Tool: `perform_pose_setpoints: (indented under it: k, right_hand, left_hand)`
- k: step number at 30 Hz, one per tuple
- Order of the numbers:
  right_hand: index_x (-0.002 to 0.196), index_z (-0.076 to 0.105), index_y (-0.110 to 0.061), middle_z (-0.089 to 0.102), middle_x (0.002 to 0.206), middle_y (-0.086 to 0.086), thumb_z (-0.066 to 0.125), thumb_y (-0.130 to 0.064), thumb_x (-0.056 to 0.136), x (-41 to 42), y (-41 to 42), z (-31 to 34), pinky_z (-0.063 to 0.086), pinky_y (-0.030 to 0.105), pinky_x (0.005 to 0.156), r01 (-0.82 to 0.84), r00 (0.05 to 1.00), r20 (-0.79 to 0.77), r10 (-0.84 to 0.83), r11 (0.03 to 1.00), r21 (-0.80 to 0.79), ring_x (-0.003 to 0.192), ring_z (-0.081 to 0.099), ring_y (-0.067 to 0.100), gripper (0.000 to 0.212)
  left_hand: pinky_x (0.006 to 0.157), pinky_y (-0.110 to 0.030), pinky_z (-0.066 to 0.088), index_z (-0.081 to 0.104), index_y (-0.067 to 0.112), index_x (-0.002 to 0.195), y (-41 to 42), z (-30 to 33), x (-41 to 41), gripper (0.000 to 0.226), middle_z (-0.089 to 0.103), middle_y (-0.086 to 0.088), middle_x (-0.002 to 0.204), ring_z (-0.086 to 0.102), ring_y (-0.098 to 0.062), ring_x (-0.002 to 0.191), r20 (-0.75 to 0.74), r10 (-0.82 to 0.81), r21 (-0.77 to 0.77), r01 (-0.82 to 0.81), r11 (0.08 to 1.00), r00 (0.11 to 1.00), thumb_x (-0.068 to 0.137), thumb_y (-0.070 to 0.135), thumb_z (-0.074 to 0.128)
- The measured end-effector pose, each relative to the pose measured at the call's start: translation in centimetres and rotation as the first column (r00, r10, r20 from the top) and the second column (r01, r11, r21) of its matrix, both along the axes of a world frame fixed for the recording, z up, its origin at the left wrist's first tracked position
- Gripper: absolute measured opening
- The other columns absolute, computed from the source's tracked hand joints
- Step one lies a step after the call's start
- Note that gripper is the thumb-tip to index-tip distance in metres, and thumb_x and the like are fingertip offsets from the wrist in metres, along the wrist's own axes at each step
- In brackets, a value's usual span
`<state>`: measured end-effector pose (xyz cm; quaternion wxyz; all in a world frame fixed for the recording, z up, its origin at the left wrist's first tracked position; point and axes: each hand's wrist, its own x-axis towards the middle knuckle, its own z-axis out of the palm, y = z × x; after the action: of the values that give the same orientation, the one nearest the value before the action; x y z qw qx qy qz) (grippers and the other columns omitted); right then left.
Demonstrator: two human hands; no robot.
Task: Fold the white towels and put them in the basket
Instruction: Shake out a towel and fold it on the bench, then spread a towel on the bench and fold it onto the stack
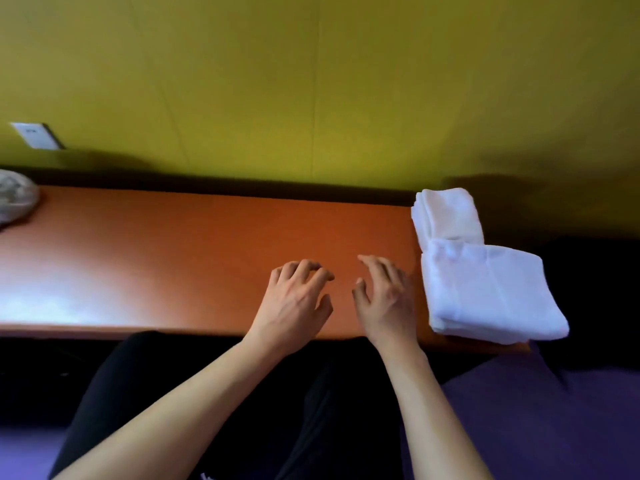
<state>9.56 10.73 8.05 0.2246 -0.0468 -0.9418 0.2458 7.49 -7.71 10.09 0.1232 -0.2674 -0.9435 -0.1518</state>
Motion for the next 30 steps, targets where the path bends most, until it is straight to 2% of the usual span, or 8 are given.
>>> perform_pose_setpoints:
  k: [6, 14, 18, 22, 30]
  right_hand:
    - [0.132, 0.058, -0.025, 0.057, 0.133, -0.004, 0.054, -0.022, 0.092, -3.0, -9.5, 0.2, 0.04, 0.039, 0.1, -0.173, 0.984, 0.047, 0.174, 0.984, -0.031, 0.123, 0.052, 0.018, 0.041]
    - [0.136, 0.059, -0.023, 0.058, 0.136, 0.0, 0.05, -0.027, 0.089, -7.5, -23.0, -0.4, 0.042, 0.039, 0.105, -0.402, 0.911, 0.092, 0.401, 0.916, -0.018, 0.125, 0.052, 0.021, 0.048]
    - [0.137, 0.057, -0.025, 0.058, 0.136, 0.0, 0.054, -0.027, 0.09, -10.7, -29.5, -1.0, 0.041, 0.039, 0.106, -0.472, 0.874, 0.124, 0.47, 0.881, -0.013, 0.125, 0.051, 0.02, 0.047]
    - [0.138, 0.056, -0.024, 0.058, 0.136, 0.0, 0.048, -0.031, 0.089, -14.4, -35.3, -2.1, 0.04, 0.04, 0.105, -0.527, 0.835, 0.184, 0.519, 0.85, -0.002, 0.126, 0.052, 0.021, 0.05]
    - [0.14, 0.053, -0.026, 0.055, 0.137, 0.001, 0.05, -0.031, 0.087, -23.3, -44.8, -6.8, 0.037, 0.037, 0.104, -0.622, 0.749, 0.311, 0.585, 0.783, 0.025, 0.125, 0.051, 0.023, 0.054]
  left_hand:
    - [0.092, -0.042, 0.043, 0.061, 0.026, 0.121, -10.6, 0.2, 0.4, 0.034, 0.056, 0.001, 0.122, 0.053, -0.027, 0.11, 0.031, 0.222, 0.022, -0.222, 0.975, 0.975, 0.089, 0.035, 0.055]
    - [0.093, -0.04, 0.043, 0.057, 0.028, 0.124, -24.2, -0.4, 0.2, 0.038, 0.055, 0.004, 0.126, 0.054, -0.025, 0.11, 0.105, 0.468, 0.034, -0.474, 0.88, 0.877, 0.089, 0.039, 0.049]
    - [0.091, -0.037, 0.04, 0.057, 0.03, 0.122, -30.5, -1.7, -0.9, 0.036, 0.057, 0.006, 0.124, 0.055, -0.023, 0.108, 0.117, 0.539, 0.027, -0.545, 0.838, 0.834, 0.089, 0.039, 0.047]
    - [0.089, -0.037, 0.042, 0.06, 0.031, 0.119, -36.5, -3.8, -3.4, 0.036, 0.058, 0.006, 0.121, 0.057, -0.023, 0.105, 0.131, 0.594, 0.011, -0.6, 0.8, 0.794, 0.087, 0.04, 0.047]
    - [0.091, -0.042, 0.044, 0.062, 0.029, 0.117, -47.2, -9.4, -12.5, 0.045, 0.061, 0.004, 0.117, 0.058, -0.027, 0.103, 0.13, 0.689, -0.041, -0.691, 0.722, 0.713, 0.083, 0.044, 0.037]
